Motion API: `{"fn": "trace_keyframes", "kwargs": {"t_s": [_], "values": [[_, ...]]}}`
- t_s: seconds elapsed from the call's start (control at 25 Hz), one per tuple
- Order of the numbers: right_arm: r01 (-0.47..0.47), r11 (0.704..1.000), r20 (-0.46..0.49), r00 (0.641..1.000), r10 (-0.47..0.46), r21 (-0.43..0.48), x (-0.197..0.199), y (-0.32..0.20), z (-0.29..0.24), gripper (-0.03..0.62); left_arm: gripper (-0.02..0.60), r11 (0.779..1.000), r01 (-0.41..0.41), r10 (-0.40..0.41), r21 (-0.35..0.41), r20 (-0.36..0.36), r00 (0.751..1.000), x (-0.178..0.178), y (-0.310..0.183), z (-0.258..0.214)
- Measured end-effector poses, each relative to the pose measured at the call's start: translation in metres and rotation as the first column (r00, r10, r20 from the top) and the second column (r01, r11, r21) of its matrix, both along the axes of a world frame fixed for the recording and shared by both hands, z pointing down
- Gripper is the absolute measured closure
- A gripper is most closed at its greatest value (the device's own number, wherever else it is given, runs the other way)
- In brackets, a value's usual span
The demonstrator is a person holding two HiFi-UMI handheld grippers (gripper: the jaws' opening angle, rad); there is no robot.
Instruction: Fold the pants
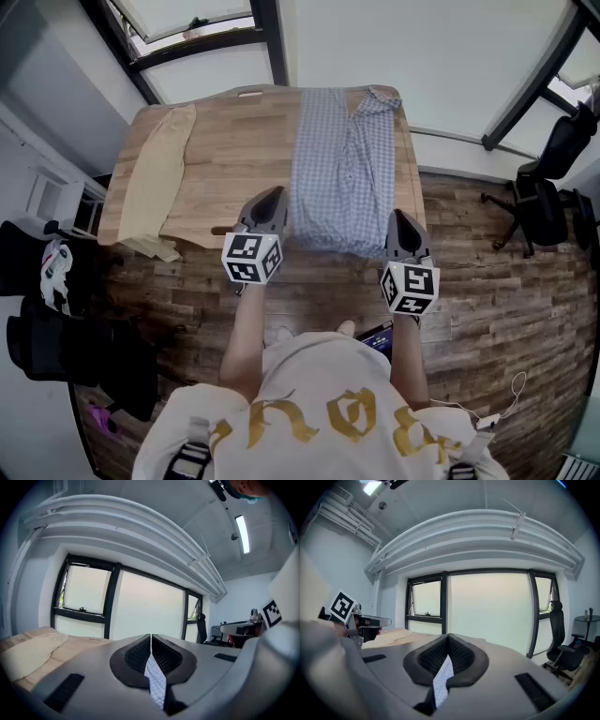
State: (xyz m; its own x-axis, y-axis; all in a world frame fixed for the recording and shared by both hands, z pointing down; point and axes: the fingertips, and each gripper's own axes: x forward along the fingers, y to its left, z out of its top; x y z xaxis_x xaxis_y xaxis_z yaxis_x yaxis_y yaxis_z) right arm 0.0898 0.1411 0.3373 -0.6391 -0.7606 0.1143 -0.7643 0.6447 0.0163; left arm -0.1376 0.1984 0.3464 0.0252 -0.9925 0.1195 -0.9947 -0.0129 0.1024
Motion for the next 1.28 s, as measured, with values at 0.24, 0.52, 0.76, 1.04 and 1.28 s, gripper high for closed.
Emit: {"fn": "trace_keyframes", "kwargs": {"t_s": [0.24, 0.52, 0.76, 1.04, 1.28], "values": [[0.033, 0.999, 0.035, 0.999, -0.034, 0.007, 0.005, -0.013, -0.002, 0.577, 0.541, 0.999, 0.023, -0.026, -0.038, -0.077, 0.997, 0.005, -0.005, 0.013], [0.125, 0.991, 0.076, 0.99, -0.121, -0.044, 0.005, -0.023, 0.005, 0.577, 0.541, 0.999, 0.033, -0.036, -0.042, -0.076, 0.996, 0.025, -0.007, 0.013], [0.177, 0.98, 0.091, 0.982, -0.168, -0.09, 0.014, -0.028, 0.016, 0.576, 0.541, 0.994, 0.096, -0.099, -0.044, -0.071, 0.993, 0.028, 0.003, 0.014], [0.206, 0.971, 0.133, 0.973, -0.189, -0.124, 0.009, -0.036, 0.025, 0.577, 0.541, 0.989, 0.142, -0.143, -0.028, -0.034, 0.989, 0.011, 0.014, 0.009], [0.186, 0.969, 0.098, 0.98, -0.171, -0.162, -0.011, -0.052, 0.033, 0.577, 0.541, 0.992, 0.129, -0.128, -0.004, -0.082, 0.988, -0.013, -0.023, 0.014]]}}
